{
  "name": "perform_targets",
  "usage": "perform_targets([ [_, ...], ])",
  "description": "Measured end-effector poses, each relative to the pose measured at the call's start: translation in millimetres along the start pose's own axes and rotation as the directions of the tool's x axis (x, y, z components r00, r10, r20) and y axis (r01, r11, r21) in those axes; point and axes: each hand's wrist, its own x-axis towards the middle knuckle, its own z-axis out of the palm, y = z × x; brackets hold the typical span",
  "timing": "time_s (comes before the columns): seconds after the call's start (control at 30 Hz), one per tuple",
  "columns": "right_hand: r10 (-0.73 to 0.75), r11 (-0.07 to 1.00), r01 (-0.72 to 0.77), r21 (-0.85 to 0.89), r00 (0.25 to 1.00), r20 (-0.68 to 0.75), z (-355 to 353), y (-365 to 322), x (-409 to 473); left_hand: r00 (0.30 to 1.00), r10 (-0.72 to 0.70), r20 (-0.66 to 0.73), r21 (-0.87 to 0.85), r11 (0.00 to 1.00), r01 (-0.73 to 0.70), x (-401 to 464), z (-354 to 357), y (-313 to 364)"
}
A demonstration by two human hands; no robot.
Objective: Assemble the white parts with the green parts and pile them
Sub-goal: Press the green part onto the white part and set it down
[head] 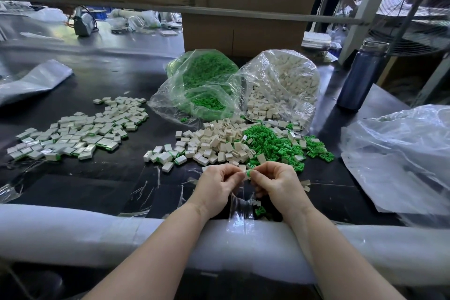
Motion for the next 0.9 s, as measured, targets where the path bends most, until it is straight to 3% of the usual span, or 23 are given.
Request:
perform_targets([
  [0.4, 0.012, 0.996, -0.009, -0.091, 0.999, 0.04, -0.1, -2.5, -2.2, 0.997, 0.077, 0.008, 0.237, 0.968, -0.076, -0.5, 1.9, -4.6],
  [0.6, -0.018, 0.997, 0.017, 0.07, 1.0, 0.003, -1.8, -1.0, -1.1, 0.999, 0.041, -0.011, 0.085, 0.996, -0.04, -0.3, 2.3, -0.6],
  [0.77, -0.049, 0.995, 0.047, 0.085, 0.999, 0.018, -2.8, -0.2, -0.9, 1.0, -0.008, -0.012, -0.051, 0.999, 0.008, -1.7, 3.1, 2.4],
  [0.9, -0.061, 0.994, 0.057, 0.095, 0.997, 0.046, -3.1, 1.5, -0.8, 1.0, -0.011, 0.001, -0.061, 0.998, 0.011, -2.8, 2.5, 3.4],
])
